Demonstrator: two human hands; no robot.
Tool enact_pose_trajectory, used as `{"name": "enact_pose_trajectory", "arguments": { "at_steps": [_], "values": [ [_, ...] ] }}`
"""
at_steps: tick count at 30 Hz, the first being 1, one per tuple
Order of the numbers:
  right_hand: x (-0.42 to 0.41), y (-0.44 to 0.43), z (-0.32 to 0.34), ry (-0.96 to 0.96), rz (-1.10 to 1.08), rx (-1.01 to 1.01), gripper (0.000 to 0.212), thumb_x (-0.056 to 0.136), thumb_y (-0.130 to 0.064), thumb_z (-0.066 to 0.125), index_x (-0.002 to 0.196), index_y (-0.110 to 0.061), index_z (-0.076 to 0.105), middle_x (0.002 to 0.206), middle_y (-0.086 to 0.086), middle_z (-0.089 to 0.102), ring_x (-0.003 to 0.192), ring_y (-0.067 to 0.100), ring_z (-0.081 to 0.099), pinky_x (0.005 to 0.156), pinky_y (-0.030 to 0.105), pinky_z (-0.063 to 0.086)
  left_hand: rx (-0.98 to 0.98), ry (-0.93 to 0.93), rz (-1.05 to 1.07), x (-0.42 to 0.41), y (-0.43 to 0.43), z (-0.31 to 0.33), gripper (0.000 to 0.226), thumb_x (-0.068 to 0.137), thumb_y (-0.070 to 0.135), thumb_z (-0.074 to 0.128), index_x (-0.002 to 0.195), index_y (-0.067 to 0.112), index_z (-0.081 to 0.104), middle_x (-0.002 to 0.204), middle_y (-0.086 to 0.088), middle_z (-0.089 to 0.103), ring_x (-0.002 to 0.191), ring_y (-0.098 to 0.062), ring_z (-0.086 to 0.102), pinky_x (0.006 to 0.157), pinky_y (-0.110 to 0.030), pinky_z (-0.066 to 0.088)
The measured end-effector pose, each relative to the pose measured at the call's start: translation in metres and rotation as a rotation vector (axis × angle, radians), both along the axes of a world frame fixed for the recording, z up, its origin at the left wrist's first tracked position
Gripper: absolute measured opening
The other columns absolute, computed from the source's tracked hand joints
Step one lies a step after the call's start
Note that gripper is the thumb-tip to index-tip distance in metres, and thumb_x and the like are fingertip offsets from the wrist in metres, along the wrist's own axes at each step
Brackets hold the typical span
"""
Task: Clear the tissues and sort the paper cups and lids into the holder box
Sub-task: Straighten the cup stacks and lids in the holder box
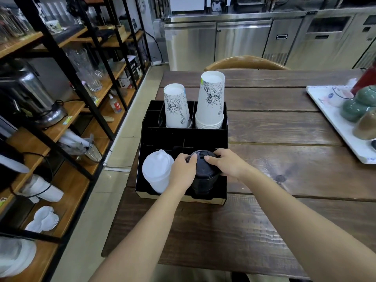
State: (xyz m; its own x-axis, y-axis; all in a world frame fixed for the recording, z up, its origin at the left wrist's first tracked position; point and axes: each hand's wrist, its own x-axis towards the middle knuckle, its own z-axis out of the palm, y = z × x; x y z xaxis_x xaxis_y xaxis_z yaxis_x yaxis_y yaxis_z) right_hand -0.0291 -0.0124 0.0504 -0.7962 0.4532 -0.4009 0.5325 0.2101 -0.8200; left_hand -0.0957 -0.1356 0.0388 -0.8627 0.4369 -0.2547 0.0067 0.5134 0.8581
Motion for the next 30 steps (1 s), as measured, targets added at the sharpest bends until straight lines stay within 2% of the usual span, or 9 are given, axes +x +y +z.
{"name": "enact_pose_trajectory", "arguments": {
  "at_steps": [3,6,10,14,18,22,25,28,30],
  "values": [
    [-0.002,0.0,-0.002,0.024,-0.001,0.019,0.029,0.09,-0.03,0.056,0.107,-0.007,0.061,0.105,0.013,0.068,0.099,0.028,0.064,0.089,0.043,0.053,-0.083,0.03,-0.018,0.003,0.0,0.001,0.038,0.098,0.035,0.035,0.122,0.008,0.048,0.116,-0.009,0.058,0.094,-0.02,0.052,0.076,-0.032,0.042],
    [-0.005,-0.001,-0.004,-0.038,0.024,-0.05,0.034,0.092,-0.032,0.053,0.116,-0.009,0.056,0.114,0.013,0.066,0.104,0.028,0.062,0.08,0.035,0.052,-0.172,0.057,-0.057,0.006,-0.001,0.001,0.042,0.1,0.035,0.029,0.126,0.005,0.043,0.118,-0.013,0.058,0.094,-0.025,0.054,0.077,-0.036,0.043],
    [-0.005,0.0,-0.005,-0.132,-0.01,-0.239,0.043,0.091,-0.037,0.052,0.128,-0.015,0.046,0.131,0.006,0.055,0.121,0.028,0.051,0.097,0.048,0.043,-0.21,0.019,-0.08,0.004,0.0,0.003,0.043,0.1,0.034,0.028,0.128,0.004,0.041,0.122,-0.015,0.056,0.106,-0.03,0.055,0.078,-0.036,0.043],
    [-0.007,0.002,-0.004,-0.138,-0.026,-0.279,0.044,0.091,-0.035,0.054,0.128,-0.015,0.046,0.134,0.006,0.054,0.123,0.028,0.049,0.102,0.05,0.039,-0.17,-0.045,-0.066,0.002,-0.002,0.003,0.042,0.098,0.037,0.034,0.124,0.006,0.045,0.122,-0.012,0.057,0.107,-0.027,0.055,0.081,-0.036,0.045],
    [-0.008,0.002,0.003,-0.136,0.02,-0.125,0.039,0.09,-0.034,0.055,0.122,-0.012,0.052,0.126,0.008,0.058,0.117,0.028,0.053,0.099,0.048,0.046,-0.232,0.138,-0.059,0.005,-0.003,0.006,0.038,0.097,0.036,0.038,0.118,0.008,0.052,0.113,-0.008,0.062,0.094,-0.023,0.056,0.073,-0.031,0.042],
    [-0.008,0.005,0.017,-0.156,0.122,0.088,0.041,0.092,-0.036,0.053,0.119,-0.006,0.051,0.109,0.009,0.056,0.107,0.031,0.056,0.084,0.044,0.054,-0.231,0.189,-0.068,-0.002,-0.003,0.013,0.034,0.095,0.032,0.045,0.12,0.012,0.054,0.114,-0.005,0.064,0.103,-0.024,0.059,0.081,-0.033,0.047],
    [-0.013,0.01,0.028,-0.111,0.118,0.238,0.046,0.09,-0.04,0.054,0.12,-0.005,0.052,0.102,0.01,0.058,0.09,0.027,0.057,0.081,0.042,0.051,-0.175,0.232,-0.062,-0.008,-0.007,0.026,0.029,0.095,0.029,0.047,0.116,0.013,0.058,0.111,-0.002,0.066,0.098,-0.019,0.059,0.082,-0.032,0.046],
    [-0.021,0.009,0.043,-0.005,0.078,0.394,0.045,0.09,-0.038,0.054,0.124,-0.008,0.052,0.116,0.011,0.061,0.1,0.026,0.057,0.086,0.035,0.044,-0.05,0.334,-0.01,-0.016,-0.014,0.046,0.022,0.094,0.026,0.048,0.105,0.013,0.062,0.095,0.001,0.064,0.089,-0.016,0.058,0.081,-0.031,0.047],
    [-0.026,-0.001,0.052,0.081,0.082,0.433,0.037,0.09,-0.034,0.054,0.119,-0.01,0.056,0.112,0.01,0.064,0.104,0.028,0.058,0.09,0.037,0.046,0.02,0.409,0.065,-0.027,-0.022,0.055,0.019,0.094,0.022,0.048,0.102,0.013,0.063,0.093,0.002,0.063,0.092,-0.017,0.059,0.082,-0.031,0.047]
  ]
}}
